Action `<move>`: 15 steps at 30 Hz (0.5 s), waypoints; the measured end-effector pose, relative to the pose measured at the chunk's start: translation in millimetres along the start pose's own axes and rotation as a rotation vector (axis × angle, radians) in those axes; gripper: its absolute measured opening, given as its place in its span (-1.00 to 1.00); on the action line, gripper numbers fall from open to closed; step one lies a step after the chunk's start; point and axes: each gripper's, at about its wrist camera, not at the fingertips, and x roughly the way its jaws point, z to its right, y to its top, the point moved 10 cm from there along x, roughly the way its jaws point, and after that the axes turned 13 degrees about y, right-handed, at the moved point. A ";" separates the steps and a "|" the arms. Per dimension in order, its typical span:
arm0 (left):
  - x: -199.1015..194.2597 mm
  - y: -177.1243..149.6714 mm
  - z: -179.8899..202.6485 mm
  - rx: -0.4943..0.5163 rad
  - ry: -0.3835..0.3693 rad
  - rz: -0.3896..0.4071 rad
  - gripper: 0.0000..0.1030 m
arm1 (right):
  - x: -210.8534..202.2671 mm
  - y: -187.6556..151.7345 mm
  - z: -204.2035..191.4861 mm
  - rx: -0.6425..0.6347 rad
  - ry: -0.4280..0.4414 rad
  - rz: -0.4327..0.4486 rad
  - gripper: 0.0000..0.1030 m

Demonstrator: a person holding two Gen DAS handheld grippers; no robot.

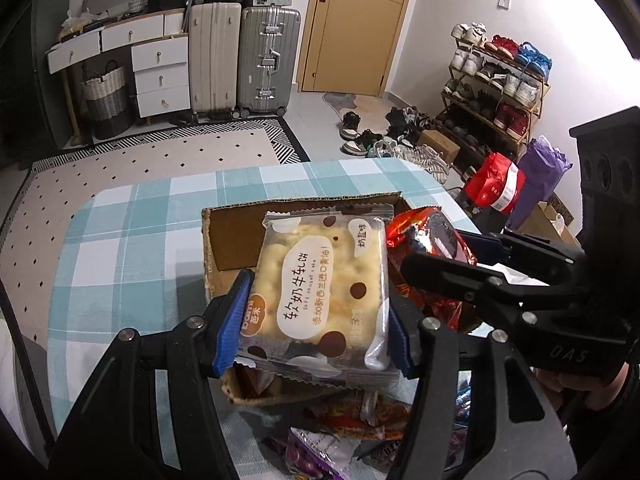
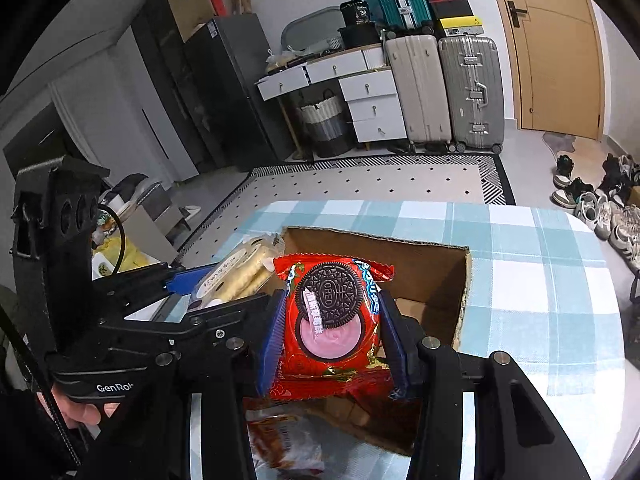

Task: Organize snacks
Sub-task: 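Open both tools to drop the packs into the box, then withdraw both tools from the box back toward the snack pile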

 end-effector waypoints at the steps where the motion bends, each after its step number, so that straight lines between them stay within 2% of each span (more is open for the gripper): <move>1: 3.8 0.7 0.4 0.001 -0.001 -0.002 0.10 | 1.6 -1.7 2.4 0.002 0.000 -0.002 -0.12; 3: 10.3 2.7 1.1 -0.003 -0.002 -0.009 0.17 | 5.3 -2.7 6.8 -0.002 -0.005 -0.012 -0.08; 4: 14.2 1.9 -1.4 -0.004 0.005 -0.018 0.21 | 5.7 -2.6 8.4 -0.006 -0.009 -0.014 0.01; 5: 16.4 2.1 -2.8 -0.004 0.012 -0.022 0.34 | 5.1 -2.1 11.2 -0.008 -0.021 -0.011 0.07; 6: 17.1 2.8 -3.5 0.001 0.022 -0.019 0.51 | 3.8 -1.2 14.8 -0.004 -0.032 -0.005 0.28; 7: 16.4 3.4 -4.9 0.004 0.029 -0.006 0.57 | 0.9 -0.3 17.3 0.003 -0.035 0.008 0.40; 15: -2.2 -4.5 -7.5 0.012 0.052 0.013 0.59 | -23.9 1.5 18.4 0.022 -0.023 0.057 0.44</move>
